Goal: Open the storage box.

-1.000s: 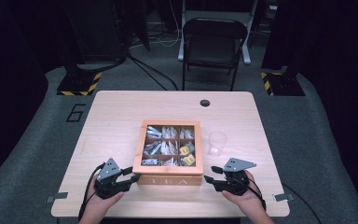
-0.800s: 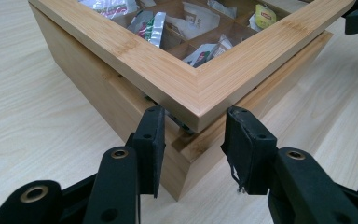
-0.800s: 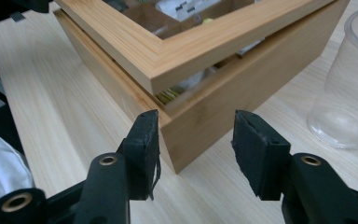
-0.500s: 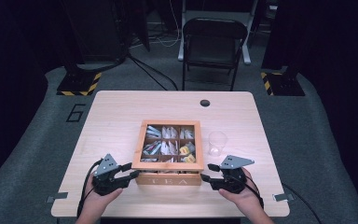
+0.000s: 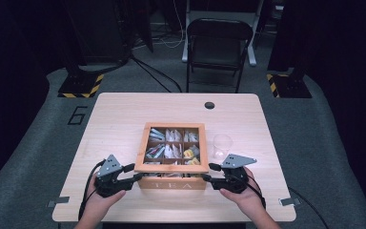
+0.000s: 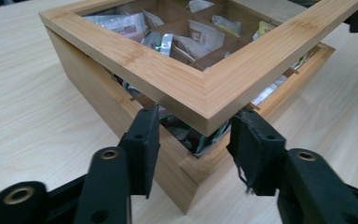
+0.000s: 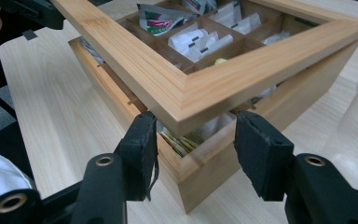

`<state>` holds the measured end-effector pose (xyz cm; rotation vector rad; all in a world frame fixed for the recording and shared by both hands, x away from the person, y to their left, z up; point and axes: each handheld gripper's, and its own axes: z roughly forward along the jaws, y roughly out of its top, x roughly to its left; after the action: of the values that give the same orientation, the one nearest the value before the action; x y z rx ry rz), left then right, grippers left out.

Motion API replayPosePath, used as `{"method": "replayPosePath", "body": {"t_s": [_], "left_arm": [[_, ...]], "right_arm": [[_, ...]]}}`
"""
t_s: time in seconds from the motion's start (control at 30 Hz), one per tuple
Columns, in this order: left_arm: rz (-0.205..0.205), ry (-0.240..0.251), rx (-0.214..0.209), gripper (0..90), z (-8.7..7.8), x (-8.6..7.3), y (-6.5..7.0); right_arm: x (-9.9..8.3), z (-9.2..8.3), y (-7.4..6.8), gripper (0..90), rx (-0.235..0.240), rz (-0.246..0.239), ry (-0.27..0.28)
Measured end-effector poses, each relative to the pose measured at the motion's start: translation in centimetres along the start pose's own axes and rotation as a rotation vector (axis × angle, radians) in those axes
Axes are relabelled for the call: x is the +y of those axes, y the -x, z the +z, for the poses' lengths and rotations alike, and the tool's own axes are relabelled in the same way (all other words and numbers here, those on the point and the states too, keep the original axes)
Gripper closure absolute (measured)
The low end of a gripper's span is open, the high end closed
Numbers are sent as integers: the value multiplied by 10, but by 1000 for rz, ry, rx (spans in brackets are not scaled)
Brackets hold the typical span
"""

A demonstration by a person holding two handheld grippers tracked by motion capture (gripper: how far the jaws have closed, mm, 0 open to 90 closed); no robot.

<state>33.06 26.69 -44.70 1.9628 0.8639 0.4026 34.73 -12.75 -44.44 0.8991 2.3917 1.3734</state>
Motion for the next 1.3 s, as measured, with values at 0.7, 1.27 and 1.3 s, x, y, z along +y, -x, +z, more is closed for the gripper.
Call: {"method": "replayPosePath", "body": {"t_s": [0.7,1.27,1.3], "left_arm": [[45,35,10,491,-9,28,-6],[52,75,7,495,-16,56,-15],[54,75,7,495,-16,57,-15]], "right_arm": [[27,-9,4,454,-6,-20,41],[51,-10,17,434,-20,-45,90],[53,-11,17,434,-20,-49,91]]}}
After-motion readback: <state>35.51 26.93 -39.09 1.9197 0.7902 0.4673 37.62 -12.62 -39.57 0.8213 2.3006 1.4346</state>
